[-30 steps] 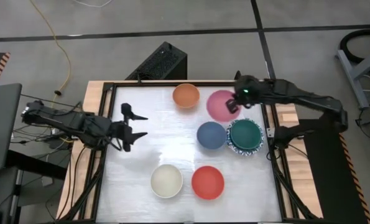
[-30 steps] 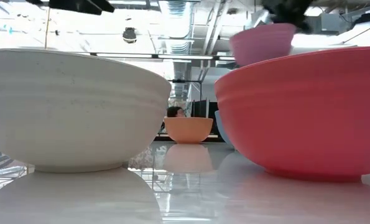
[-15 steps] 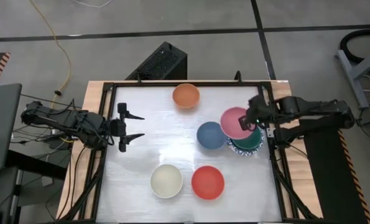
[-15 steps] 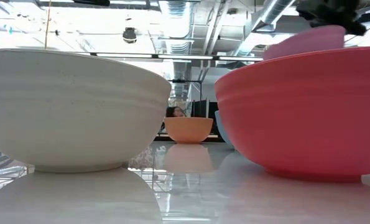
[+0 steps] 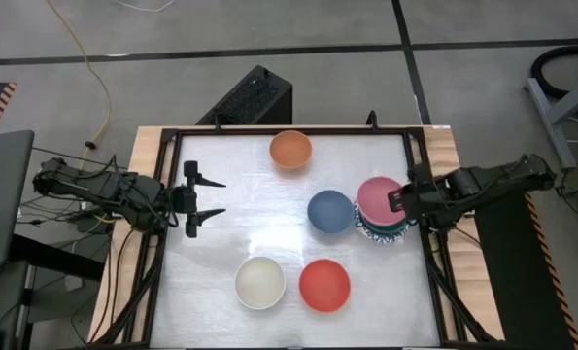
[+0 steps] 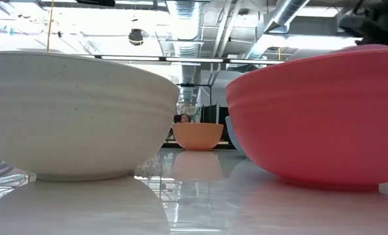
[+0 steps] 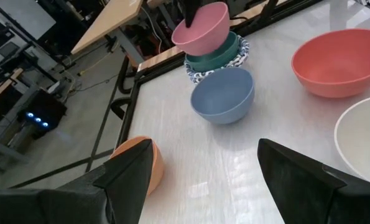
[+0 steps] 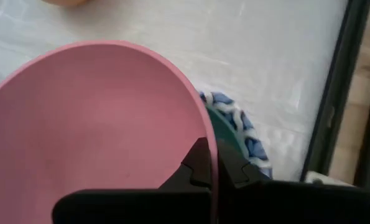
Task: Nest bowls inside each other
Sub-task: Stack the pink bowl on top of the green bowl, then stack the brown bowl on top of the pink bowl
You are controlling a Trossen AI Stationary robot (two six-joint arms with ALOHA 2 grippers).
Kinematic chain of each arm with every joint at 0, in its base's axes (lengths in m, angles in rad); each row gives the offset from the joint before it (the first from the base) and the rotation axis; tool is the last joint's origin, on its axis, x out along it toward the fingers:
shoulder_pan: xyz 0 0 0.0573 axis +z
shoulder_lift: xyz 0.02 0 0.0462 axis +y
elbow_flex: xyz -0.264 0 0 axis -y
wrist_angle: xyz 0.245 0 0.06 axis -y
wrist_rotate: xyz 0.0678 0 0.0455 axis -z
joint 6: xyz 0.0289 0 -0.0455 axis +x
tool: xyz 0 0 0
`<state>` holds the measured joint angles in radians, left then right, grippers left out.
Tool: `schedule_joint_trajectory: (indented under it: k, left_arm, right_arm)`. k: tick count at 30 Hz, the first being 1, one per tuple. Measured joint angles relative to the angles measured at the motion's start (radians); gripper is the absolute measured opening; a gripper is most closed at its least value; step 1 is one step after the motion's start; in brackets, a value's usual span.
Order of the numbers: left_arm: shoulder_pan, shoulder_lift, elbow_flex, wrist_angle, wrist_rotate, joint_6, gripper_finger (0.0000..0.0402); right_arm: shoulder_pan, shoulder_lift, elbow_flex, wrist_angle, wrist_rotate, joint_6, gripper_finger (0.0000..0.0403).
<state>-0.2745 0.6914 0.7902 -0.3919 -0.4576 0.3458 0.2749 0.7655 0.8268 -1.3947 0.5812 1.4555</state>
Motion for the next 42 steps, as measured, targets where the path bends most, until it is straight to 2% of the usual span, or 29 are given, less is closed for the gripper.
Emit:
schedule_joint_trajectory:
  k: [11,19,25,34,38,42]
  left_arm:
    - [0.0,0.0,0.0,0.001,-0.001,0.008,0.0279]
    - [0.0,0.001,0.0,0.022,-0.002,-0.021,0.0279]
    - [0.0,0.012,0.0,0.024,-0.001,-0.037,0.0279]
    - [0.002,0.134,-0.001,0.02,0.016,-0.042,0.0279]
    - [0.011,0.195,-0.001,0.041,0.009,-0.002,0.0279]
    - [0.03,0.222,-0.001,0.053,0.022,-0.006,0.0279]
  right_arm:
    - [0.068,0.0,-0.08,-0.018,-0.008,0.118,0.001]
    - [0.071,0.0,-0.08,-0.036,-0.031,0.126,0.007]
    - [0.072,-0.001,-0.08,-0.042,-0.038,0.126,0.0101]
    - [0.066,-0.001,-0.078,-0.016,-0.031,0.082,0.0132]
    - [0.054,-0.001,-0.078,-0.019,0.001,0.088,0.0127]
    - [0.054,-0.002,-0.078,-0.017,-0.012,0.067,0.0117]
